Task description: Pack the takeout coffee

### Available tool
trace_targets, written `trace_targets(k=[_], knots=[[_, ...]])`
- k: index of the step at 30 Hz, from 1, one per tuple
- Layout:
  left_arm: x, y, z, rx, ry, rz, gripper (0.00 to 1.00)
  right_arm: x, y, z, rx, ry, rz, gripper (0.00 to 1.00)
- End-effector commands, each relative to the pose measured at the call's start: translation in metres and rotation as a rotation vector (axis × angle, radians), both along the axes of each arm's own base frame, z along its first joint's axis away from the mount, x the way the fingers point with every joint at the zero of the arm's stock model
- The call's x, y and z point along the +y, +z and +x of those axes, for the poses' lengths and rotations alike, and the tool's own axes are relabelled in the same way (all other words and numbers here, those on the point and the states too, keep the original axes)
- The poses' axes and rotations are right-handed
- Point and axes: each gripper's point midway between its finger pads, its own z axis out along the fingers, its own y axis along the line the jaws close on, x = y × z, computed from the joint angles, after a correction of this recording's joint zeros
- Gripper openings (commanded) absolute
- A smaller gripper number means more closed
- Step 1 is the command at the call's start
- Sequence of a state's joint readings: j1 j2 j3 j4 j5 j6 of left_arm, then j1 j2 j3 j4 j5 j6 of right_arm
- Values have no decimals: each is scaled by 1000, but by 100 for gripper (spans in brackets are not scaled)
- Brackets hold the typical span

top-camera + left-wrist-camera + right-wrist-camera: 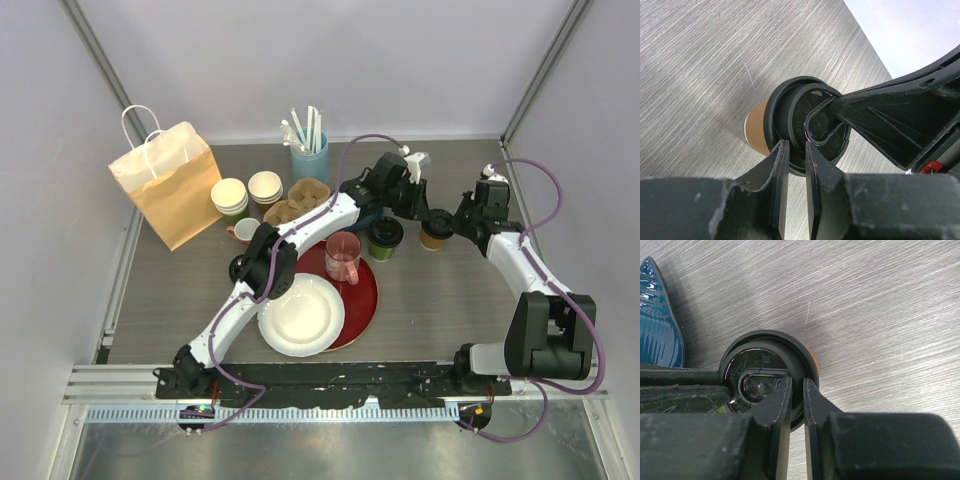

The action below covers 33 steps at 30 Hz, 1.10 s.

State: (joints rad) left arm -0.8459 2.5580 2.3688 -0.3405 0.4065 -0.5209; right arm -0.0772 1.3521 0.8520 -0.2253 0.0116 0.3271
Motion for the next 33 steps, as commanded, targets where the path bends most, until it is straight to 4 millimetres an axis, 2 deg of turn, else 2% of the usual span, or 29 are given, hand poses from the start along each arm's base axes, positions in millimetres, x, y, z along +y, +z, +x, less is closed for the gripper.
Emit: trace_targets(k=[1, 5, 11, 12, 15, 20, 25, 26, 28, 29, 31, 32, 33], knots=[[43, -144, -62, 286, -35, 356, 21, -5, -38, -52, 234, -27, -35, 11], [49, -163, -70, 312, -35, 393, 20, -1, -51, -59, 263, -11, -18, 11], [53, -184, -90, 369, -39, 419, 19, 6, -52, -56, 247, 5, 9, 11], [56, -197, -96, 406, -28, 433, 19, 6, -54, -56, 252, 7, 8, 11], [59, -214, -102, 460, -20, 455, 17, 7, -63, -60, 275, 11, 12, 11], [51, -198, -94, 410, -31, 430, 17, 8, -61, -56, 264, 13, 18, 11], [42, -164, -78, 291, -74, 400, 17, 7, -46, -50, 239, 29, 2, 11], [35, -142, -72, 244, -89, 368, 18, 13, -40, -46, 220, 60, 26, 11], [27, -117, -68, 208, -111, 328, 20, 20, -33, -42, 200, 95, 46, 11], [21, -92, -63, 174, -118, 287, 23, 21, -29, -39, 191, 100, 49, 12], [13, -66, -61, 137, -139, 240, 28, 24, -23, -35, 169, 114, 61, 13], [7, -45, -57, 102, -146, 202, 33, 26, -18, -32, 158, 114, 73, 13], [5, -36, -56, 77, -155, 189, 35, 27, -16, -32, 154, 113, 84, 14]])
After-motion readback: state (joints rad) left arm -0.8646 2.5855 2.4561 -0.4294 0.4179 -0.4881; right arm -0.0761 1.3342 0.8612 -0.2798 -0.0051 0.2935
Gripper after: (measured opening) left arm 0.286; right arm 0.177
